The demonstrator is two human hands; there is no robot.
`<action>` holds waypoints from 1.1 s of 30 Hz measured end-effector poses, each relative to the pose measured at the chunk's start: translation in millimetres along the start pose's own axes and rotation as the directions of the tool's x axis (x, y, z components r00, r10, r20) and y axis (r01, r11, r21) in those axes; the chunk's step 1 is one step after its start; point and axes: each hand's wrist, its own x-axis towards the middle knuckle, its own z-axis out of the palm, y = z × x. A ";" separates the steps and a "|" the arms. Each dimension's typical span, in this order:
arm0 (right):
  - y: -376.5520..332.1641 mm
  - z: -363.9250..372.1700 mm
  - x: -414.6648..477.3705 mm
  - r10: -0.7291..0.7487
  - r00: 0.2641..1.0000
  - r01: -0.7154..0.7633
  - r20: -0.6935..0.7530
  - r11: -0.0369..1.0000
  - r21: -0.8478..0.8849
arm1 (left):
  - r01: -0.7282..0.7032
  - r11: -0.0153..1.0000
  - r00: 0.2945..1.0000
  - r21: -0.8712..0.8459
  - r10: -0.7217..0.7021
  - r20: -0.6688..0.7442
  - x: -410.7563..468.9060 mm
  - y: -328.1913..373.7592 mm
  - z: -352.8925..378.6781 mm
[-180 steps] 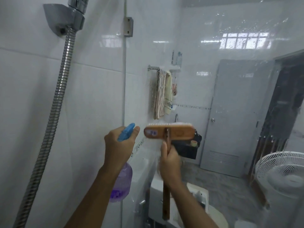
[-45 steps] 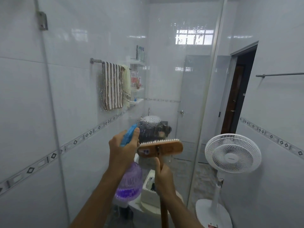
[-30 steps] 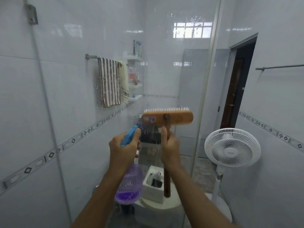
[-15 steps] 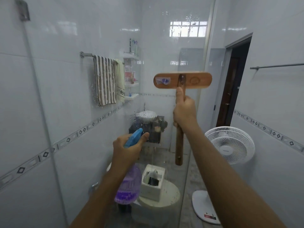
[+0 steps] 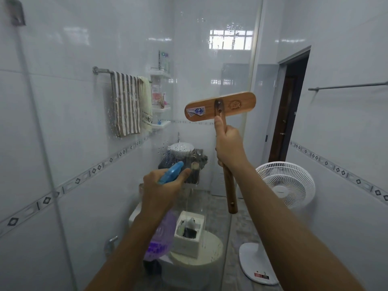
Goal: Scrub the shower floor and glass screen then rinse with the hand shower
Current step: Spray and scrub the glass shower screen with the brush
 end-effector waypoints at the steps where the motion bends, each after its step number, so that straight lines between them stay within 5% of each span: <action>1: 5.0 3.1 -6.9 0.004 1.000 -0.004 0.002 1.000 0.000 | -0.011 1.000 1.000 0.000 0.011 -0.021 -0.3 -2.3 -1.7; 10: 145.4 75.4 -160.6 0.266 0.952 -0.267 0.154 0.964 -0.017 | -0.010 0.999 0.993 0.045 0.015 -0.117 -10.2 -27.2 -20.8; 22: -0.2 115.4 -31.9 0.015 0.997 -0.027 0.081 0.989 0.145 | 0.125 0.989 0.972 0.073 -0.107 -0.210 -8.8 -65.9 -88.0; 29: 114.1 184.5 -160.3 0.319 0.919 -0.332 0.233 0.943 0.015 | 0.175 0.982 0.961 0.066 -0.156 -0.227 -1.0 -100.0 -129.6; 33: 102.9 213.8 -149.9 0.312 0.925 -0.318 0.216 0.948 -0.006 | 0.188 0.979 0.961 0.072 -0.169 -0.218 10.9 -116.3 -145.1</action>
